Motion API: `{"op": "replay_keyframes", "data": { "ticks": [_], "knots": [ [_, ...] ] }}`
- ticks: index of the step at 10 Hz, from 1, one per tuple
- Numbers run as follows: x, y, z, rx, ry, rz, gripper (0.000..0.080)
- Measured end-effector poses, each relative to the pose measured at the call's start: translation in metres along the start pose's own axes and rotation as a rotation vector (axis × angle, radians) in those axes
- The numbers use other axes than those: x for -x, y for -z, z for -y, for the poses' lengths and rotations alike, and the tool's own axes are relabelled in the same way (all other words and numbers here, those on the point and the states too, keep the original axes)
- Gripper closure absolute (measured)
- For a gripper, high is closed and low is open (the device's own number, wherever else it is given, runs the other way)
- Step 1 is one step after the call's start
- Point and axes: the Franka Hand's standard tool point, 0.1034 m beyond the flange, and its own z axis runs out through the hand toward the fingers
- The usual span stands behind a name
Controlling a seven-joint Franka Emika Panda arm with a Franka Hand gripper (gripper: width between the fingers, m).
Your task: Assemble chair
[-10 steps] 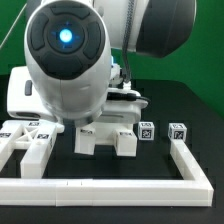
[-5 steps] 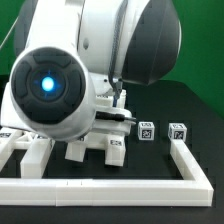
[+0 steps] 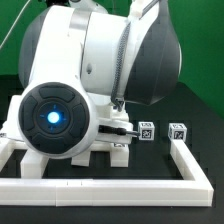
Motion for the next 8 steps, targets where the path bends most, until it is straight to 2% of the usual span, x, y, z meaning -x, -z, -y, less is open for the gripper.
{"op": "replay_keyframes", "data": {
  "ticks": [5, 6, 7, 8],
  "knots": [
    [0.0028, -0.0024, 0.0014, -0.009, 0.008, -0.024, 0.0765],
    [0.0024, -0.0025, 0.0008, -0.010, 0.006, -0.025, 0.0685],
    [0.0023, -0.0025, 0.0004, -0.010, 0.006, -0.025, 0.0510],
    [0.0023, -0.0026, 0.0000, -0.011, 0.006, -0.025, 0.0510]
  ]
}}
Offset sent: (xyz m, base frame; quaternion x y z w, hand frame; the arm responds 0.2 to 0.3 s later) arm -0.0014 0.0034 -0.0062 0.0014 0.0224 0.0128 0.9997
